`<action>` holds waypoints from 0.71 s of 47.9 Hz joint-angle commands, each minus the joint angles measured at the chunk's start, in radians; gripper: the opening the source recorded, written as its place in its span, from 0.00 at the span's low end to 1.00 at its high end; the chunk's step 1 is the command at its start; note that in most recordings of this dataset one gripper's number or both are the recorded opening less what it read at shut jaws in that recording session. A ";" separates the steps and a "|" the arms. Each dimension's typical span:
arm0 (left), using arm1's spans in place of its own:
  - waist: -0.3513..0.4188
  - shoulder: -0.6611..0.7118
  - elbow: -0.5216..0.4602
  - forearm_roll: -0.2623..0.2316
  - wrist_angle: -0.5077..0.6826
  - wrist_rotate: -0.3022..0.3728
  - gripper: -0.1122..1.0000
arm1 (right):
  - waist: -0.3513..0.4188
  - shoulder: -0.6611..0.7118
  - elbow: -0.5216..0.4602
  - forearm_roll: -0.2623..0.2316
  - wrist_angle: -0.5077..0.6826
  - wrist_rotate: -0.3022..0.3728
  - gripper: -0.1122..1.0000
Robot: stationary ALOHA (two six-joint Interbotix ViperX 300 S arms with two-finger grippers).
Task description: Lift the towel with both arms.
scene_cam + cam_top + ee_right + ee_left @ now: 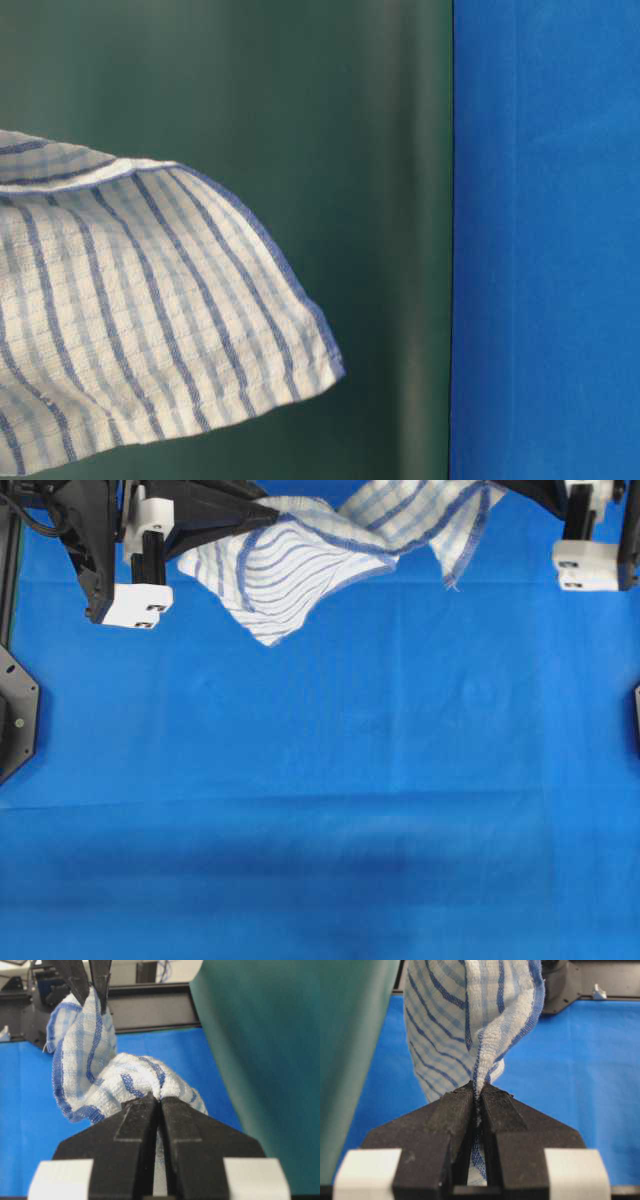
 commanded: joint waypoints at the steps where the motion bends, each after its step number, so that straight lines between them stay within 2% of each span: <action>1: 0.002 -0.006 -0.025 0.002 -0.002 0.003 0.11 | -0.002 -0.003 -0.025 -0.003 0.005 -0.003 0.13; 17: 0.000 -0.009 -0.023 0.002 -0.012 0.003 0.15 | 0.000 -0.002 -0.025 -0.003 0.009 -0.029 0.13; 19: 0.000 -0.011 -0.021 0.002 -0.017 0.000 0.21 | -0.002 -0.002 -0.025 -0.003 0.009 -0.031 0.13; 21: 0.002 -0.014 -0.018 0.002 -0.025 0.000 0.32 | -0.002 -0.002 -0.025 -0.003 0.009 -0.031 0.18; 28: 0.002 -0.028 -0.002 0.002 -0.052 0.006 0.72 | -0.002 -0.002 -0.023 -0.012 0.009 -0.034 0.58; 30: 0.000 -0.032 0.003 0.002 -0.054 0.006 0.81 | -0.002 0.000 -0.023 -0.020 0.009 -0.032 0.66; 32: 0.002 -0.034 0.009 0.002 -0.054 0.006 0.89 | -0.002 0.000 -0.021 -0.028 0.009 -0.029 0.71; 34: 0.002 -0.035 0.014 0.002 -0.054 0.005 0.93 | -0.002 0.000 -0.021 -0.032 0.009 -0.028 0.71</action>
